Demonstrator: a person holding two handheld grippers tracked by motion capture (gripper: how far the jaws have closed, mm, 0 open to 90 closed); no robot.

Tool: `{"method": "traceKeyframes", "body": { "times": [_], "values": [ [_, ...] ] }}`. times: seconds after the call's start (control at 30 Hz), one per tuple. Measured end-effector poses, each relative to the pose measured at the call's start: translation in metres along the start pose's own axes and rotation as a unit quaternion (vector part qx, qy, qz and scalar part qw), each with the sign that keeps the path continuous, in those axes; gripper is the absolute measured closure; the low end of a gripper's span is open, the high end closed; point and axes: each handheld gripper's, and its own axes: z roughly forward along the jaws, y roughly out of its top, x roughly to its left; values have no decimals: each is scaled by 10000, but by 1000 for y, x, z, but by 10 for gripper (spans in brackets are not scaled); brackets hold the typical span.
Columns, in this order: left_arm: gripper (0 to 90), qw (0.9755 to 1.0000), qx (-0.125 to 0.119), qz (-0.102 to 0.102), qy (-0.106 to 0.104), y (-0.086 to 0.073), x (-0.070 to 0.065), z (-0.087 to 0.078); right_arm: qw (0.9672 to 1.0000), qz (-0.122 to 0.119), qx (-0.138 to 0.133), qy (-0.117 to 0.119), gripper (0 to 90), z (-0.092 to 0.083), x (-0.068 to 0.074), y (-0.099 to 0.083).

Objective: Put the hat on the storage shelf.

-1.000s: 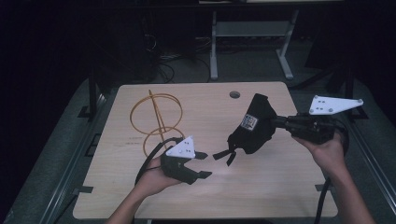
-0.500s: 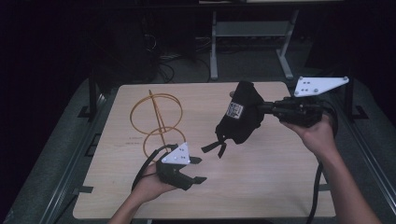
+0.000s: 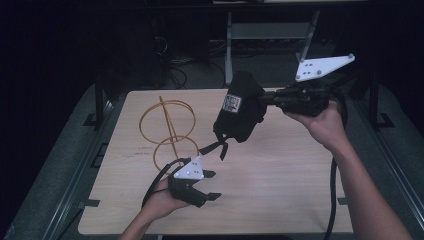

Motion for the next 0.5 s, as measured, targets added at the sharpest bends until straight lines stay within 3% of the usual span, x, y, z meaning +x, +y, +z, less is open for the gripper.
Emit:
{"method": "traceKeyframes", "body": {
  "times": [0.27, 0.37, 0.5],
  "values": [
    [315, 10000, 5, -71, 17, -1, -4, 3, 9998, -106, 56, 160, 867, 19, 0, 23],
    [306, 9999, 13, 126, -13, -2, -1, 4, 9996, -141, 66, 239, 866, 31, -2, 37],
    [296, 9999, -28, 140, -8, -2, -2, 4, 9993, -197, 98, 300, 867, 42, -3, 47]
  ]
}}
